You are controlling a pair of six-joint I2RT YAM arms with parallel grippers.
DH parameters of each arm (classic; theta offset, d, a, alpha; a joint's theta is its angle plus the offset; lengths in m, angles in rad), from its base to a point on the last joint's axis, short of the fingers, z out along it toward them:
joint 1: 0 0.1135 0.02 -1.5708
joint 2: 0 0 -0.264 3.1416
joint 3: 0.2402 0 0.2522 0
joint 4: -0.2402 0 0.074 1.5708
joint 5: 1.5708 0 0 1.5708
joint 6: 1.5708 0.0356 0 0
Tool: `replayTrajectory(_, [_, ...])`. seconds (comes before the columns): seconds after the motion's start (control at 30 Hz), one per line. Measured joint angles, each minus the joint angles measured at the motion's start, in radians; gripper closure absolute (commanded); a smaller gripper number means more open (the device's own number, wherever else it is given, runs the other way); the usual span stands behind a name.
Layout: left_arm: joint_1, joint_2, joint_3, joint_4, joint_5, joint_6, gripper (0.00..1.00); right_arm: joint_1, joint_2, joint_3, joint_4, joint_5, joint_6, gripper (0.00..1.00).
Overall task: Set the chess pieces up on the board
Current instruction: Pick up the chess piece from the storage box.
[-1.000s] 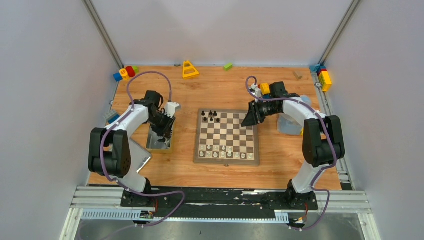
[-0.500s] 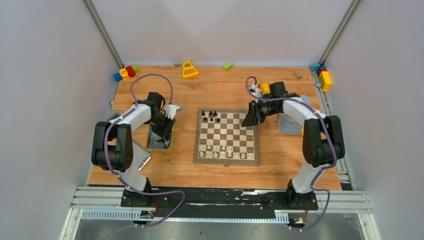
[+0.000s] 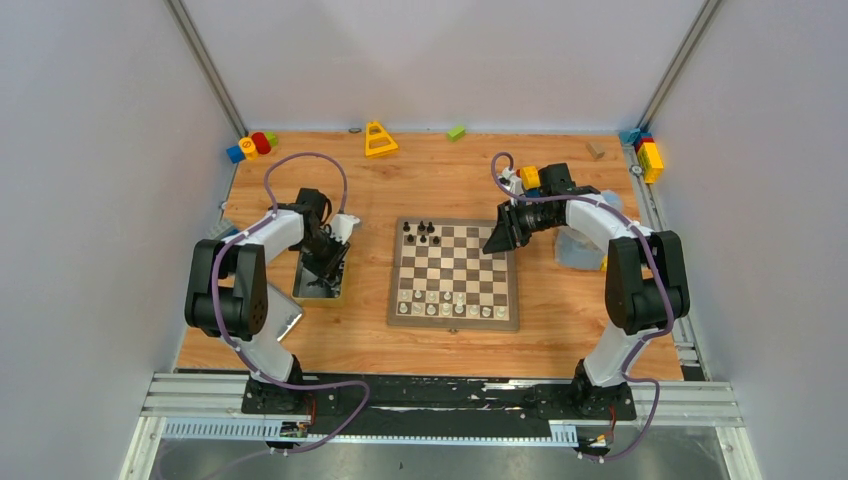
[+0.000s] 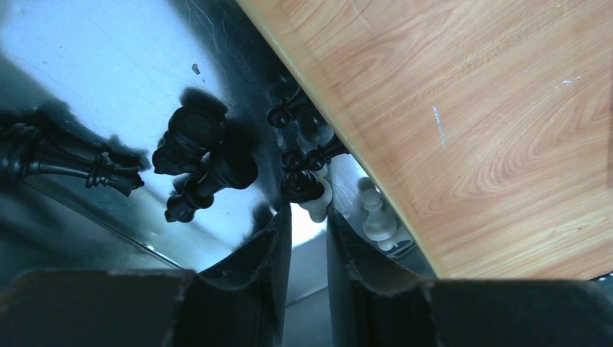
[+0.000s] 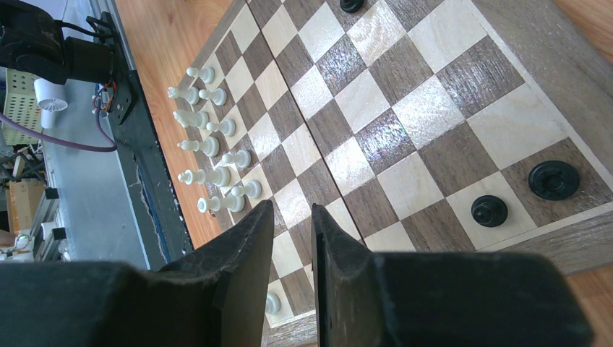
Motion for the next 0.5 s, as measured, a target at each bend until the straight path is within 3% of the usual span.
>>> replayTrajectory(0.3, [0.0, 0.0, -0.001, 0.018, -0.002, 0.022, 0.86, 0.0, 0.0, 0.001, 0.0, 0.0, 0.0, 0.73])
replayTrajectory(0.5, [0.0, -0.006, -0.003, 0.024, 0.01, 0.059, 0.89, 0.0, 0.0, 0.004, -0.003, -0.005, 0.001, 0.73])
